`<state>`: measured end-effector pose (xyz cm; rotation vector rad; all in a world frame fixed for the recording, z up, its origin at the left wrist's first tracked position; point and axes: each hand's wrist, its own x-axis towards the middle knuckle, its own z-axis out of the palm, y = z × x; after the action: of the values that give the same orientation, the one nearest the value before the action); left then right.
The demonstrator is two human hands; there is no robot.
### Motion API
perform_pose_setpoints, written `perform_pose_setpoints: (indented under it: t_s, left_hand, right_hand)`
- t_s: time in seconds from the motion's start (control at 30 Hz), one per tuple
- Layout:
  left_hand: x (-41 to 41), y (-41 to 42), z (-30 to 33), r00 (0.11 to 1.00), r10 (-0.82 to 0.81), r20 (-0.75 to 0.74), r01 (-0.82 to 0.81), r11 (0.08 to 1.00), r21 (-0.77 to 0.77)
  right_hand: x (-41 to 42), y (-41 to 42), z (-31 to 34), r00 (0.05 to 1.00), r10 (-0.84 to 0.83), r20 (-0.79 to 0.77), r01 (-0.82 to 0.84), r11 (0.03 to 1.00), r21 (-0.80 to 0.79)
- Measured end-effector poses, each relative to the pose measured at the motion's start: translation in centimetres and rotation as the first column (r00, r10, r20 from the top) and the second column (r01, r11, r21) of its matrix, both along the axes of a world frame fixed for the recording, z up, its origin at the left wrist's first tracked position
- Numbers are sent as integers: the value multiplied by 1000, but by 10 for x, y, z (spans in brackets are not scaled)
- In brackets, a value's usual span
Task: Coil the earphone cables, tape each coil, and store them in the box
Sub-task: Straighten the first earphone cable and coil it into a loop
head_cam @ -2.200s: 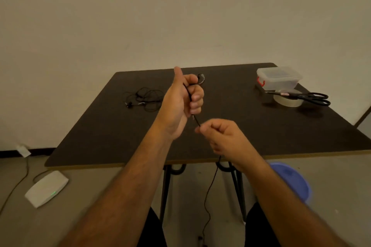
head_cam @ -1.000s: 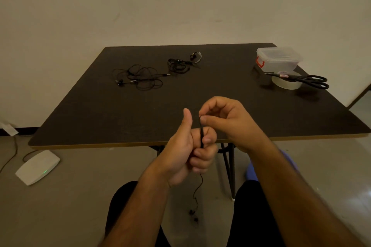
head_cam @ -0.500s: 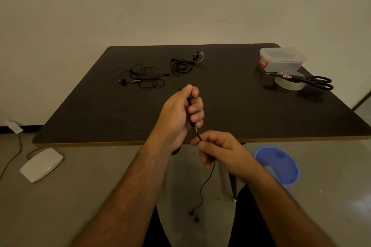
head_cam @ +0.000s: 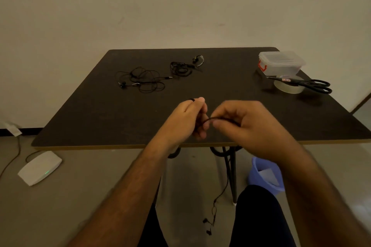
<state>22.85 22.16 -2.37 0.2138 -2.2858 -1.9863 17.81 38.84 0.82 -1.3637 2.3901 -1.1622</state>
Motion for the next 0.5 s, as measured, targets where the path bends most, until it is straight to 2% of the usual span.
perform_pose_setpoints:
  t_s: [0.07, 0.13, 0.27, 0.33, 0.4, 0.5]
  left_hand:
    - [3, 7, 2, 995, -97, 24, 95, 994, 61]
    - [5, 13, 2, 981, -189, 34, 177, 961, 211]
    - [7, 17, 1, 937, -348, 3, 302, 818, 489]
    - [8, 17, 1, 911, -410, -35, 357, 746, 562]
    - [9, 17, -1, 883, -461, -87, 420, 694, 585]
    - [8, 19, -2, 872, -475, -120, 447, 670, 593]
  right_hand:
    - [-11, -3, 4, 1000, -14, -24, 11, 993, -116]
    - [-21, -6, 7, 999, 19, 30, -12, 979, -202]
    - [-37, -12, 6, 965, 162, 207, -97, 951, -292]
    - [-45, -15, -1, 911, 257, 322, -127, 919, -375]
    - [-51, -17, -14, 806, 371, 461, -116, 863, -492]
    - [-55, -19, -31, 710, 423, 563, -26, 814, -580]
